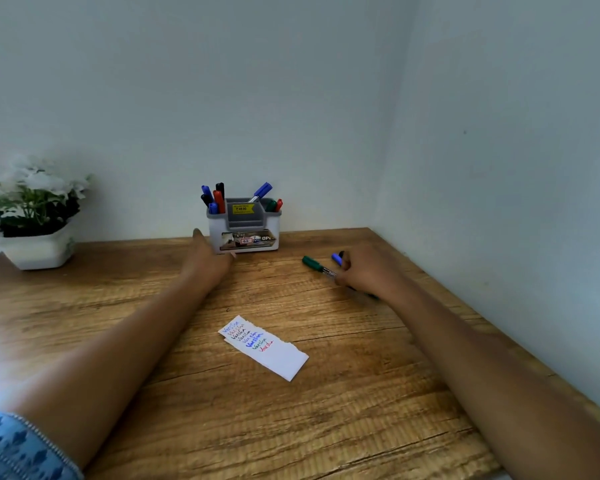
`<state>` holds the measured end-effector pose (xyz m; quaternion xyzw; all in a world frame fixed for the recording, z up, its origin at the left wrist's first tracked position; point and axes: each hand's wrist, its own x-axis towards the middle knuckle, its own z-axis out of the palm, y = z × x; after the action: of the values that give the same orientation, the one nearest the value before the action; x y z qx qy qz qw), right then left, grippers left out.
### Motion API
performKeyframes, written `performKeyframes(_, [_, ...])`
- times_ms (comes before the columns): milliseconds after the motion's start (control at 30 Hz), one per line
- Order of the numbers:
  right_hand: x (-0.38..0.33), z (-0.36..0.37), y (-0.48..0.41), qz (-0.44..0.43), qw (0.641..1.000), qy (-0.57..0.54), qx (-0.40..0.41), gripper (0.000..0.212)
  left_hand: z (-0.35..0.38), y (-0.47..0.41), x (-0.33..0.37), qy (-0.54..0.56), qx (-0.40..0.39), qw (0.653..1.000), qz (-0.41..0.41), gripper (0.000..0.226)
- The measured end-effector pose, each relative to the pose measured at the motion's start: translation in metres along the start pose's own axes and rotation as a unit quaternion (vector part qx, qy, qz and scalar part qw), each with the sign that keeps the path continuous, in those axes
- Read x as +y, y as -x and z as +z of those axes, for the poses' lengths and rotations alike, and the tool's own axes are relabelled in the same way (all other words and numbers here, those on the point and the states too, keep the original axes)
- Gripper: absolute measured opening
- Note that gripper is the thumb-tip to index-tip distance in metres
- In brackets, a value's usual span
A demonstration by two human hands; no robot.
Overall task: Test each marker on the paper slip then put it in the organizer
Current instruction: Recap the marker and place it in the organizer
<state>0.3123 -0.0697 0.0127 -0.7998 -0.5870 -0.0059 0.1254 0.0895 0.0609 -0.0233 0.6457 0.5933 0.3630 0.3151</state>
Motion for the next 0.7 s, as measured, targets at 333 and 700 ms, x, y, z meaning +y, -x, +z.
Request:
performKeyframes(333, [-0.021,-0.026,0.025,-0.109,0.935,-0.337,-0.012,0.012,-0.018,0.094,0.016,-0.098,-0.085,0.971,0.202,0.044])
performKeyframes(700, [-0.058,-0.011,0.047,-0.119,0.759,-0.634,-0.088,0.012,-0.049,0.12,0.018,0.058,-0.127,0.964,0.225,0.013])
